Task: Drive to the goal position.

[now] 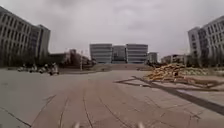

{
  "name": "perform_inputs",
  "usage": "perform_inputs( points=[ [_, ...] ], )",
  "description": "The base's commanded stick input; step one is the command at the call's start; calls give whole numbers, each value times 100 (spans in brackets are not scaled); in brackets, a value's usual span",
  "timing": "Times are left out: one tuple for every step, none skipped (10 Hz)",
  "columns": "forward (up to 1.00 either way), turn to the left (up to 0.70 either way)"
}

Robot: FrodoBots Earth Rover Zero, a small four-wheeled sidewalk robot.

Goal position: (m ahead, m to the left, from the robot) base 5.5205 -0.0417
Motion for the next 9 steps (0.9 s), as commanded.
perform_inputs(
  points=[
    [85, 0],
    [85, 0],
    [85, 0],
    [85, 0],
    [85, 0],
    [85, 0],
    [85, 0],
    [85, 0],
    [85, 0]
  ],
)
